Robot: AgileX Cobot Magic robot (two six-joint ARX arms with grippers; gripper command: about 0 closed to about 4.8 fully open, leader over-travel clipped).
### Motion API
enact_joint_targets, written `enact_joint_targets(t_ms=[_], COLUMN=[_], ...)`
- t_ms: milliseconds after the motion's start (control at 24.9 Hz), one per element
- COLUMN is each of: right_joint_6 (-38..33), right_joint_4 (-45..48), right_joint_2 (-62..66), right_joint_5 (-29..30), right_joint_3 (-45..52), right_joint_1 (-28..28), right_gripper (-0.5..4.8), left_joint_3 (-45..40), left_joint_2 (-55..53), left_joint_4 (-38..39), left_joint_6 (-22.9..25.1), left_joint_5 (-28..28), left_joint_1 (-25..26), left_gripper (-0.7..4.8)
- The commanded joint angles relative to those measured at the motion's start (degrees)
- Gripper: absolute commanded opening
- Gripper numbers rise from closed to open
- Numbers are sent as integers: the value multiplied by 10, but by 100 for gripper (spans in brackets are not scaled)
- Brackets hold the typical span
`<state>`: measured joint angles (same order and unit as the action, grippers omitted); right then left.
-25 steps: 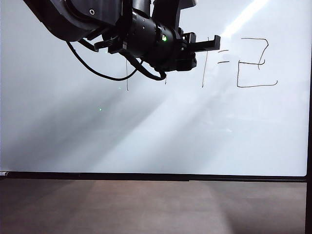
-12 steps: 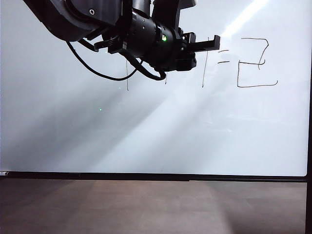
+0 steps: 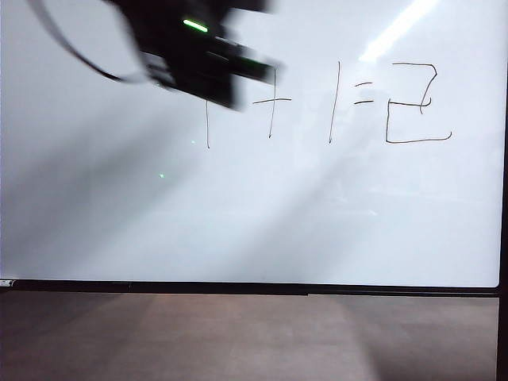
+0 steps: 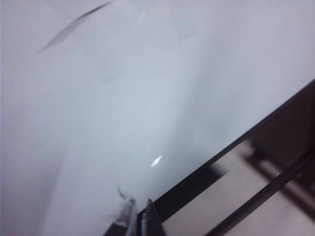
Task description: Reach to the right to find the marker pen, pick it up, and write the answer to the math problem on the whiteboard.
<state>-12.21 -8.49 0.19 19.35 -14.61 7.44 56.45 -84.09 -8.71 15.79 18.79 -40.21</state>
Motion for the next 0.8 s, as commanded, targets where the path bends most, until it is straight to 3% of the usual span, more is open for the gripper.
enact_joint_targets(t_ms=[40,160,241,361,521,802], right_joint_6=[0,0,0,0,0,0], right_joint_4=[9,9,9,9,9,9], right_joint_2=[0,0,0,0,0,0], right_joint_5=[1,1,1,1,1,1], right_joint_3=[-2,-2,-2,-2,-2,-2], right_joint_1=[0,0,0,0,0,0], right_gripper=[-1,-1,-1,-1,-1,-1], left_joint_3=[-39,-89,-124,-175,-242,-359], left_joint_2=[116,246,337,457,590,766], left_joint_4=[107,121,120,124,126,151], left_joint_6=[-72,-141,-158,-147,-159,-253], left_joint_5=[-74,-129,-122,-74,-57,-94], left_joint_1=[105,219,292,365,424,488], left_gripper=[27,27,27,27,27,27])
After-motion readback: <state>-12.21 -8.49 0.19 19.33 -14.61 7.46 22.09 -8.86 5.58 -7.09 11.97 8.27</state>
